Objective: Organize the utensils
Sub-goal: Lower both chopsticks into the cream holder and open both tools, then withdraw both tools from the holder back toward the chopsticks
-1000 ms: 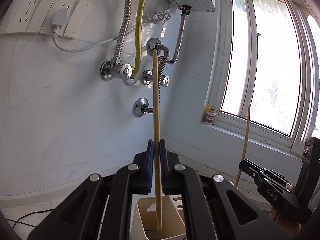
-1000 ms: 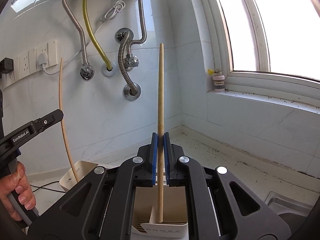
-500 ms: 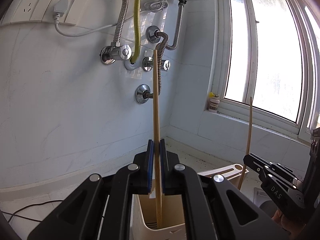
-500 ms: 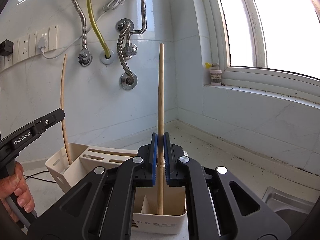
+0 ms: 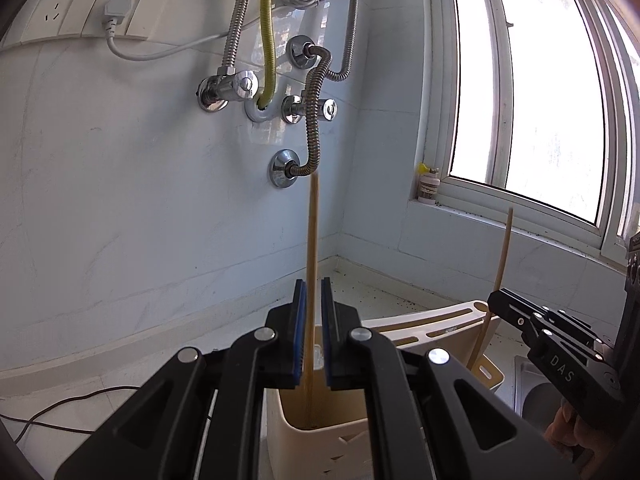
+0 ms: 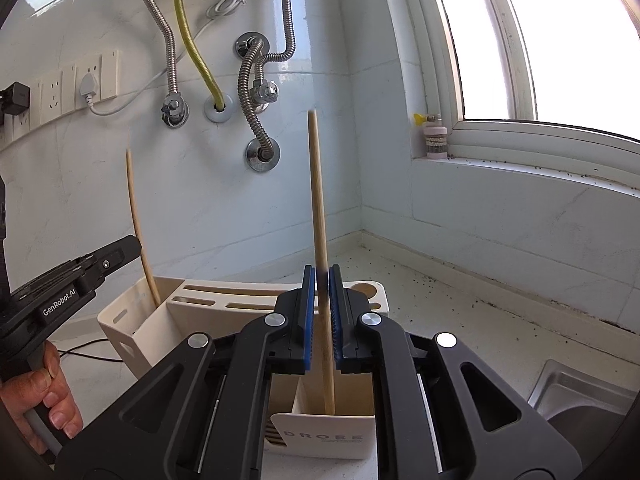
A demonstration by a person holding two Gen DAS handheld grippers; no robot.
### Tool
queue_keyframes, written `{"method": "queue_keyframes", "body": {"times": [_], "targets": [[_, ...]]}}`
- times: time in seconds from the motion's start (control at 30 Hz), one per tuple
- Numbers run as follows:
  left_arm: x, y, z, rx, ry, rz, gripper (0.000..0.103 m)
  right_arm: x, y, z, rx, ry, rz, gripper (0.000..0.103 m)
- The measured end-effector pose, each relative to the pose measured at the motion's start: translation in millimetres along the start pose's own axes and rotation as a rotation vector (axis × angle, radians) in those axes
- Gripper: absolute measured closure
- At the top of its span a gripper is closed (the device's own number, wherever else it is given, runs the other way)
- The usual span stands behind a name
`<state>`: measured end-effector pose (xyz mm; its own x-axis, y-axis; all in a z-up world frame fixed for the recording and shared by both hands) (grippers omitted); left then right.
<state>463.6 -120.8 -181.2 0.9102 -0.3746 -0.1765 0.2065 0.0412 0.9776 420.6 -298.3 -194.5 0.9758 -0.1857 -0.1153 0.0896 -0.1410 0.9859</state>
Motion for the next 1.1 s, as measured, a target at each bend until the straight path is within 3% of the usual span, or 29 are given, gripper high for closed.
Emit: {"method": "queue_keyframes", "body": {"times": [0.07, 0.13, 0.47, 0.6, 0.7, 0.8, 0.93, 1.0, 1.07, 1.1], "targets": [[-2.5, 1.3, 0.0, -0.004, 0.003, 0.011, 0.078, -1.2, 0.7, -0.1, -0.001, -0.005, 0.005, 0.085], [-5.2, 2.5, 0.7, -0.003, 0.009, 0.023, 0.075, -3.0, 1.5, 0.2, -0.001, -0.007, 0.013, 0.080], [-18.1, 14.0, 2.6, 0.024, 0.021, 0.038, 0.073, -18.5, 22.4, 4.3, -0.006, -0.046, 0.066, 0.080], [-38.5, 31.2, -0.8, 0.019, 0.045, 0.090, 0.054, -39.5, 41.1, 9.8, 0.012, -0.083, 0.129, 0.080], [-62.1, 49.0, -2.6, 0.058, 0.078, 0.157, 0.052, -54.7, 58.2, 8.0, 0.017, -0.077, 0.160, 0.079], [-88.2, 67.0, -12.5, 0.053, 0.125, 0.215, 0.040, -71.6, 74.0, -1.5, -0.005, -0.059, 0.202, 0.064], [-126.7, 88.4, -32.6, 0.036, 0.185, 0.238, 0.038, -91.2, 92.7, -15.0, -0.006, -0.019, 0.227, 0.064], [-150.1, 97.9, -45.5, 0.018, 0.221, 0.256, 0.030, -100.6, 99.5, -21.6, 0.006, 0.008, 0.229, 0.062], [-171.7, 105.9, -57.8, 0.020, 0.272, 0.274, 0.019, -111.9, 105.5, -29.1, 0.012, 0.043, 0.246, 0.044], [-183.2, 109.1, -63.0, 0.025, 0.304, 0.285, 0.017, -118.4, 107.8, -33.4, 0.015, 0.057, 0.261, 0.042]]}}
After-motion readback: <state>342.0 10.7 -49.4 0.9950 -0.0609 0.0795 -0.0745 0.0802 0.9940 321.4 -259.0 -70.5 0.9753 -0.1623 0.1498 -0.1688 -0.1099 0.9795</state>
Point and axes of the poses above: each gripper's, at about its wrist camera, not at the fingertips, and x roughly the way its jaws point, z to its right, y to its top, the point moved 4 cm from there along x, roughly the way its jaws point, and after that the axes turned 7 degrees about z, right-handed, at the moved point
